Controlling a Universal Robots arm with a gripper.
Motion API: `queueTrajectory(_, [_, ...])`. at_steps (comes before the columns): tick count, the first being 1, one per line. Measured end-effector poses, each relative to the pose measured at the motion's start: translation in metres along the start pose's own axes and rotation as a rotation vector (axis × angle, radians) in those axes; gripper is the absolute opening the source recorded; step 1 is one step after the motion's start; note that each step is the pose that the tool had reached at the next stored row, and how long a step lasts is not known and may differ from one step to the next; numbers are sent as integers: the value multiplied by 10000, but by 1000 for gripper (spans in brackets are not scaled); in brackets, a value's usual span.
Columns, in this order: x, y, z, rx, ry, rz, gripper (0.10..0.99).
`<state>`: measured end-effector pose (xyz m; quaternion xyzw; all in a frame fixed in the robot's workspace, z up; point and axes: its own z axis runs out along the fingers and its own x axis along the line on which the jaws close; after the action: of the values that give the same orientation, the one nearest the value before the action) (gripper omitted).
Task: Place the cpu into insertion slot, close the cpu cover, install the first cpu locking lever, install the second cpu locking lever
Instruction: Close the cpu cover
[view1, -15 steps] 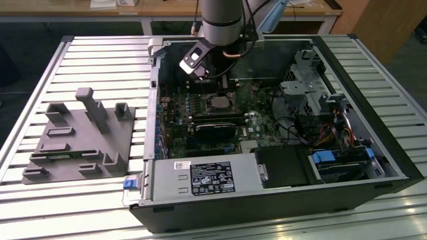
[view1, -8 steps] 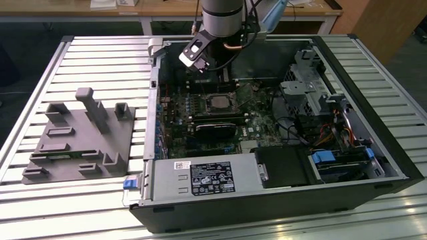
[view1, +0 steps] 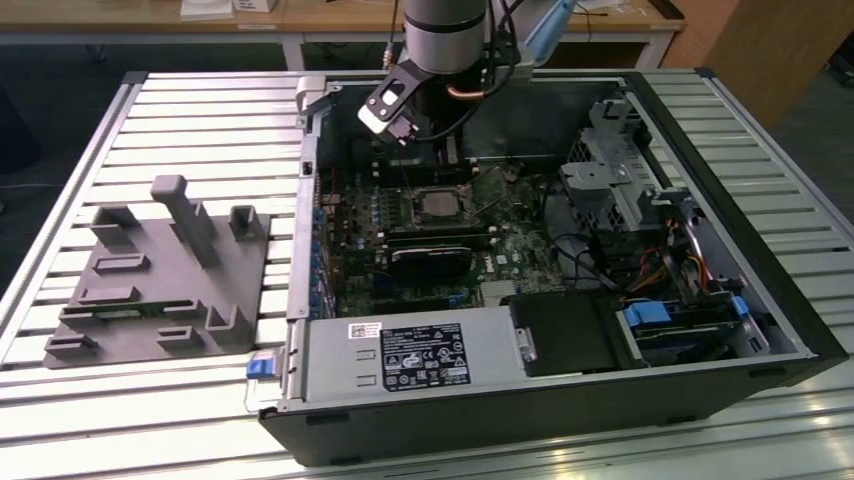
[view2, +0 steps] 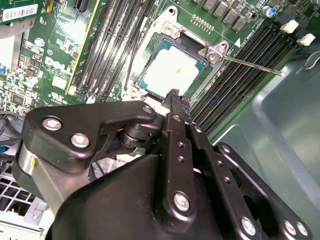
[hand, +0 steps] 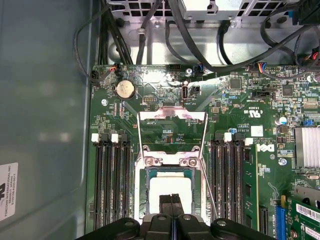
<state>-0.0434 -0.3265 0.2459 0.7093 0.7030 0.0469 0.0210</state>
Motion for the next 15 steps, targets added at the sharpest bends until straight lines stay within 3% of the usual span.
queueTrajectory(11, [0, 0, -4, 0, -1, 0, 106])
queueTrajectory(15, [1, 4, -42, 0, -1, 0, 106])
